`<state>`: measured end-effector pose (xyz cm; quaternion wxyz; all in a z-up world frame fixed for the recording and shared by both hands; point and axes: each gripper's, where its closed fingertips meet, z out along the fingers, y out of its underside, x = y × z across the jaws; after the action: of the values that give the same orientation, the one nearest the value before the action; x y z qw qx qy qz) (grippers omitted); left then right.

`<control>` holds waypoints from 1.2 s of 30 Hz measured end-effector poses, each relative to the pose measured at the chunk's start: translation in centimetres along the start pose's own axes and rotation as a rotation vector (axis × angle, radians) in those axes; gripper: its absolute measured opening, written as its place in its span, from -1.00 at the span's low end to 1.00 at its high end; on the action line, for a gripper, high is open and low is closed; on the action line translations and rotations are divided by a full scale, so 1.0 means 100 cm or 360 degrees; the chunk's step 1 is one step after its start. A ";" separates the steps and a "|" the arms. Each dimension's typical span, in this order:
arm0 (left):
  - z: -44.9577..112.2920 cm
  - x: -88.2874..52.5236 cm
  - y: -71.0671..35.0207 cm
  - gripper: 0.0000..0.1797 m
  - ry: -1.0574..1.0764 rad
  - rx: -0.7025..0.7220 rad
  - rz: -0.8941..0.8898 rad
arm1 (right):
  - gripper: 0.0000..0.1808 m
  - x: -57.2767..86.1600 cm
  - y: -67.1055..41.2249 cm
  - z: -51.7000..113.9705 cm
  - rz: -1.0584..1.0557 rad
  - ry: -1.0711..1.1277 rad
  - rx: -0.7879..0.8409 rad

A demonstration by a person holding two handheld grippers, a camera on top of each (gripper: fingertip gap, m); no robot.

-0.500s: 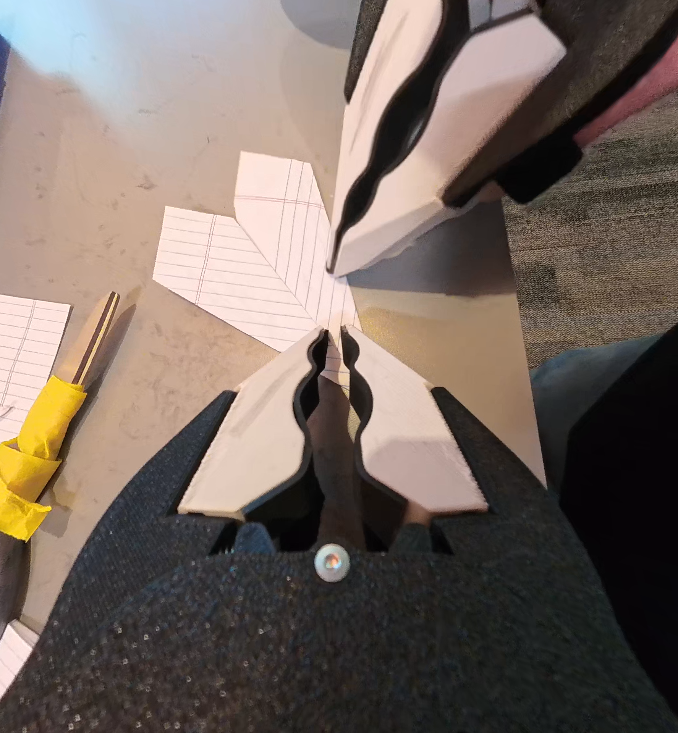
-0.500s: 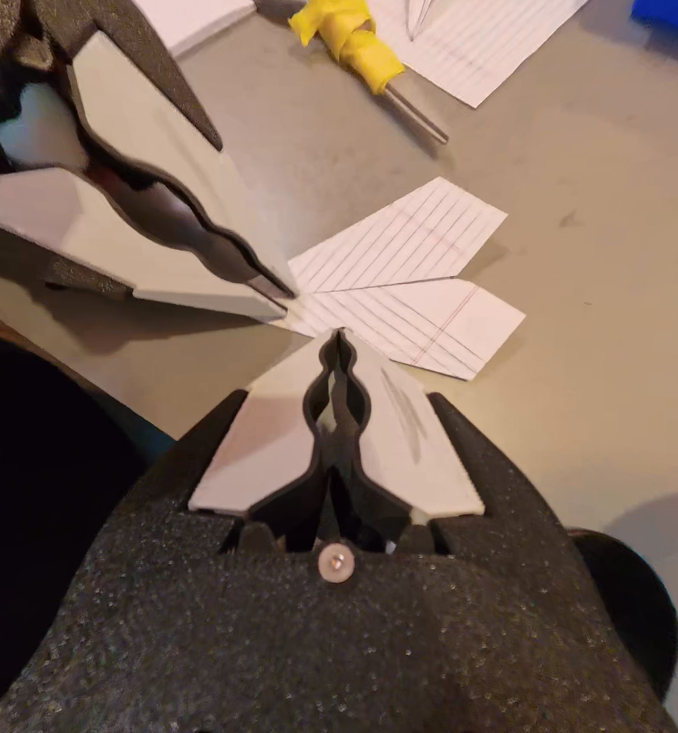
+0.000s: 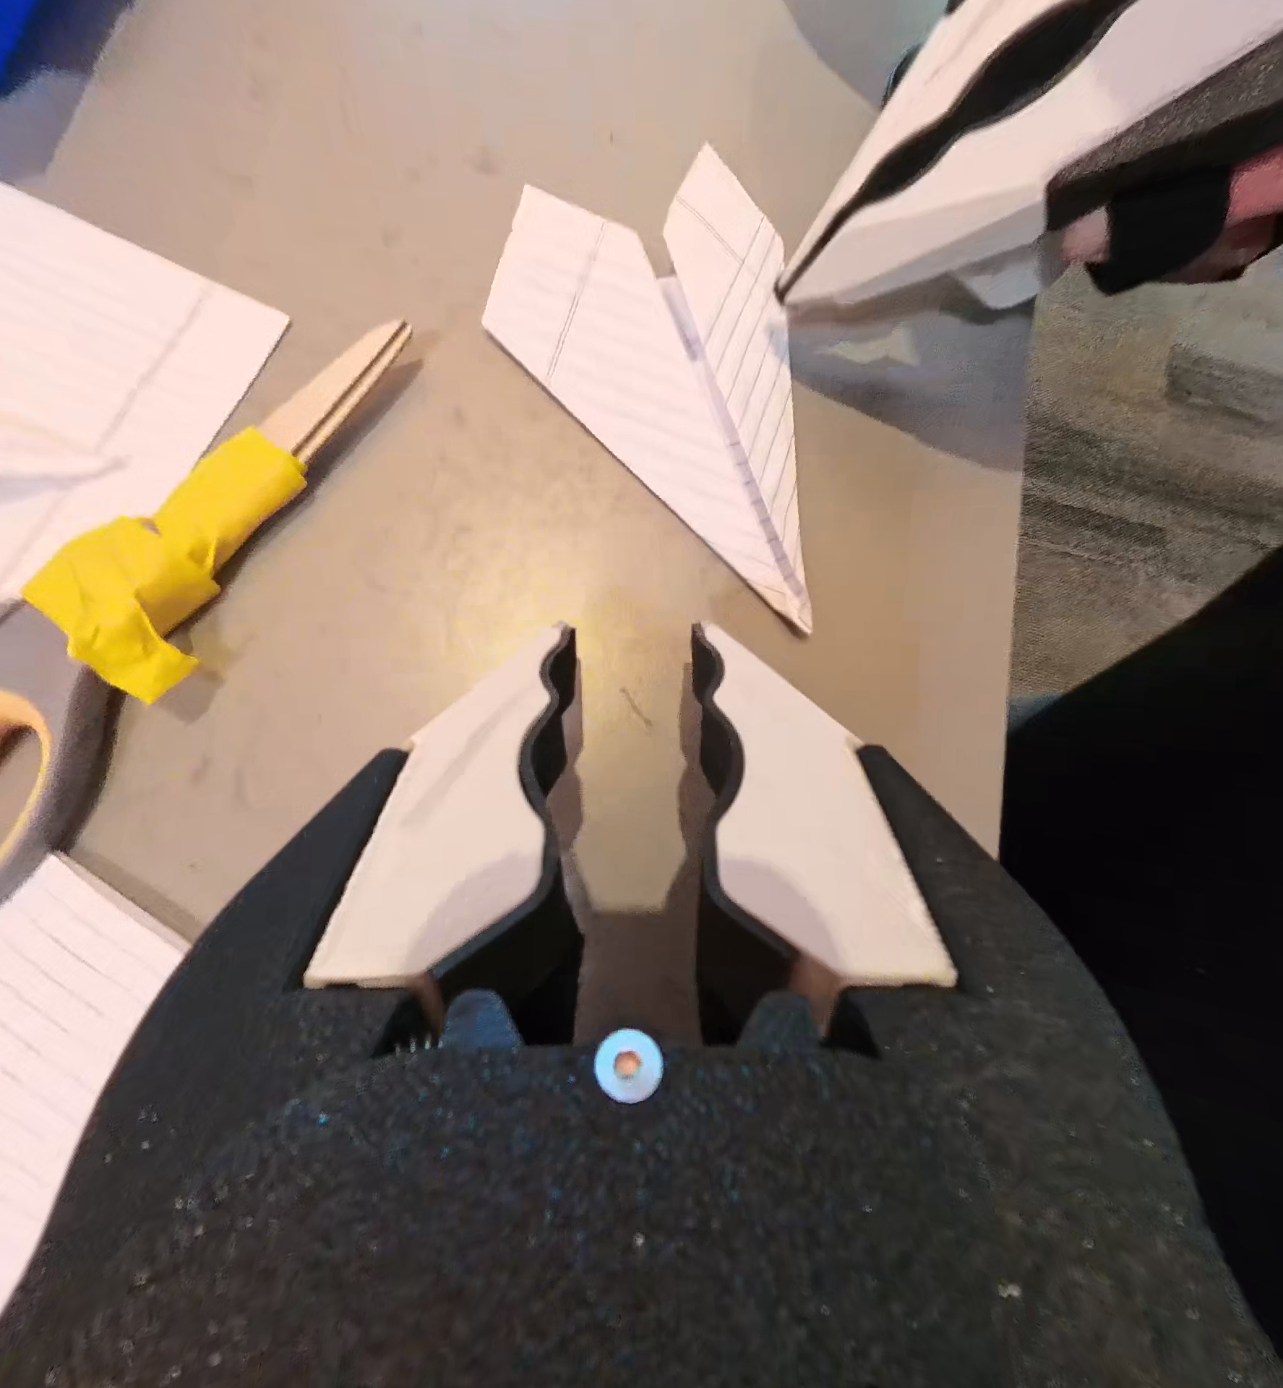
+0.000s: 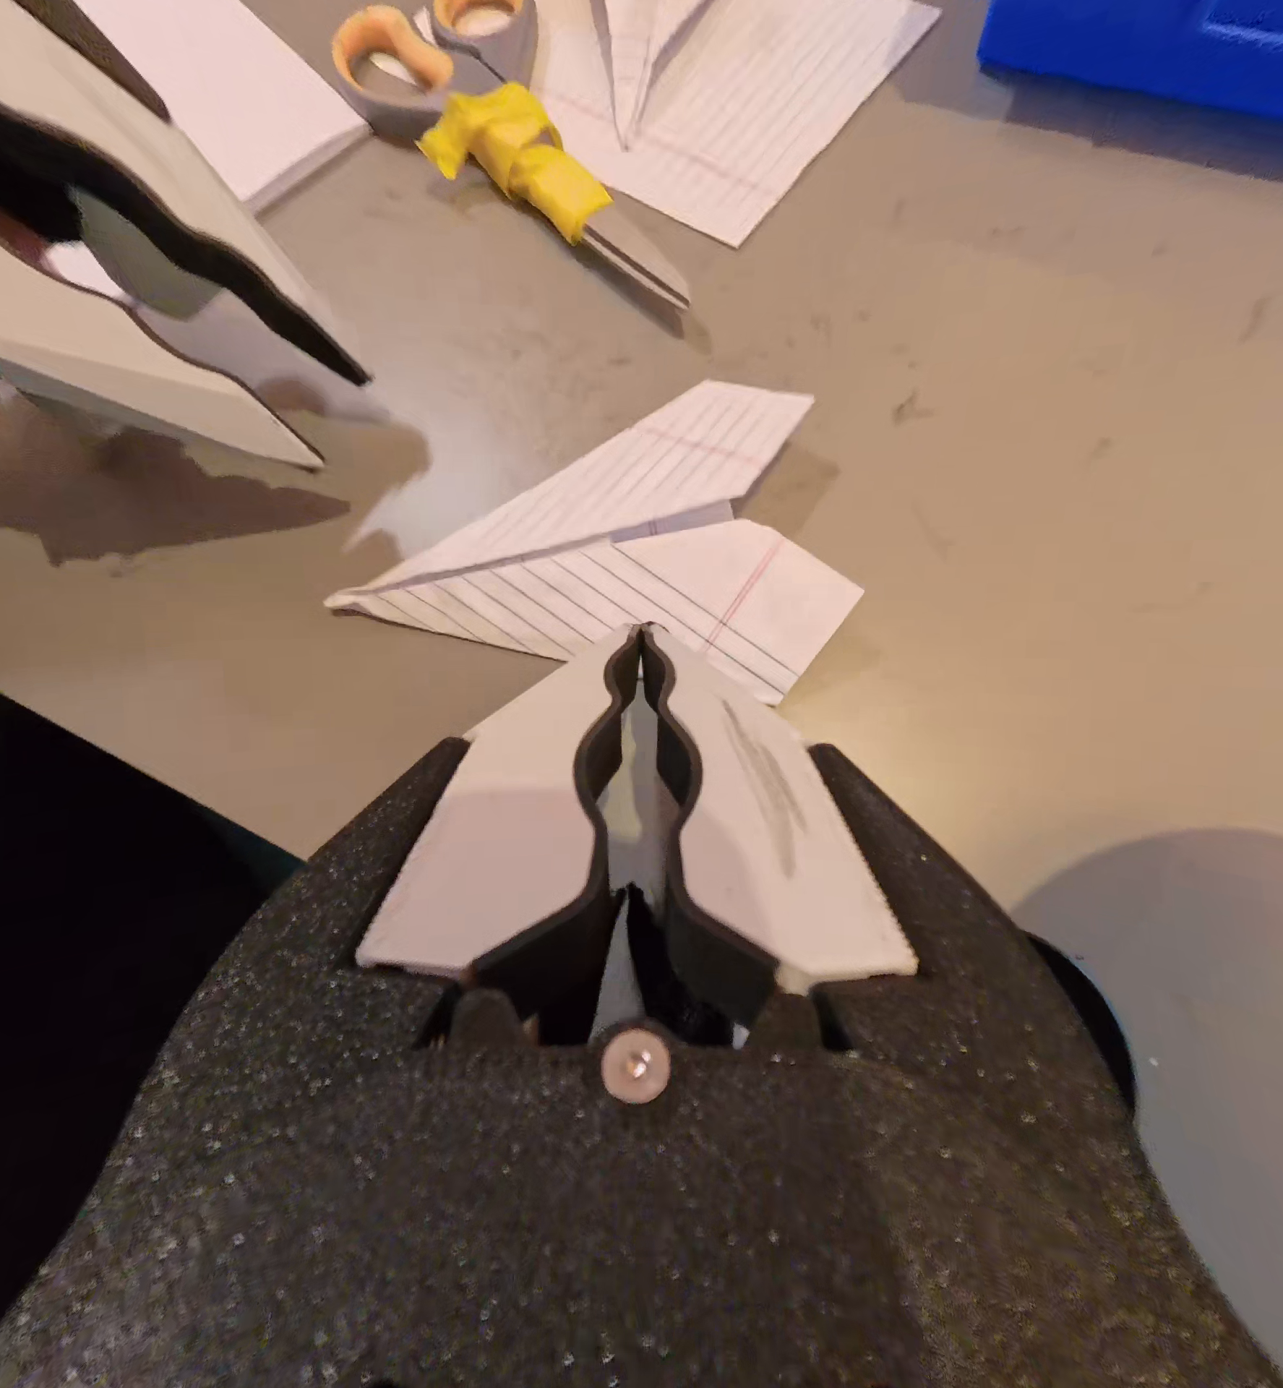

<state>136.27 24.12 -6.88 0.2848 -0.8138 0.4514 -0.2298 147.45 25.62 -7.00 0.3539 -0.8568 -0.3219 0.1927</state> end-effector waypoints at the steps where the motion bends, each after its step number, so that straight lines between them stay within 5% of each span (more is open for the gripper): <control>1: -0.001 0.004 0.000 -0.68 0.0016 0.0011 -0.0020 | -1.00 -0.002 -0.003 -0.002 0.0006 -0.0017 0.0008; 15: 0.042 0.024 -0.013 -0.66 -0.0170 -0.0064 0.0180 | -1.00 -0.009 0.004 0.009 -0.0076 -0.0062 -0.0099; 21: 0.042 0.024 -0.016 -0.83 -0.0312 -0.0064 0.0417 | -0.87 -0.007 -0.018 0.002 0.0022 -0.0125 -0.0012; 27: 0.041 0.030 -0.012 -0.98 -0.0324 -0.0047 0.0533 | -0.87 -0.018 -0.009 0.023 -0.0258 -0.0146 -0.0059; 36: 0.030 0.017 -0.016 -0.27 -0.0472 -0.0039 0.0564 | -0.97 -0.024 -0.003 0.025 -0.0043 -0.0301 -0.0153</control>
<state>139.95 24.08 -7.75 0.3740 -0.7501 0.5432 -0.0487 144.27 25.34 -8.25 0.2830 -0.8463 -0.3742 0.2524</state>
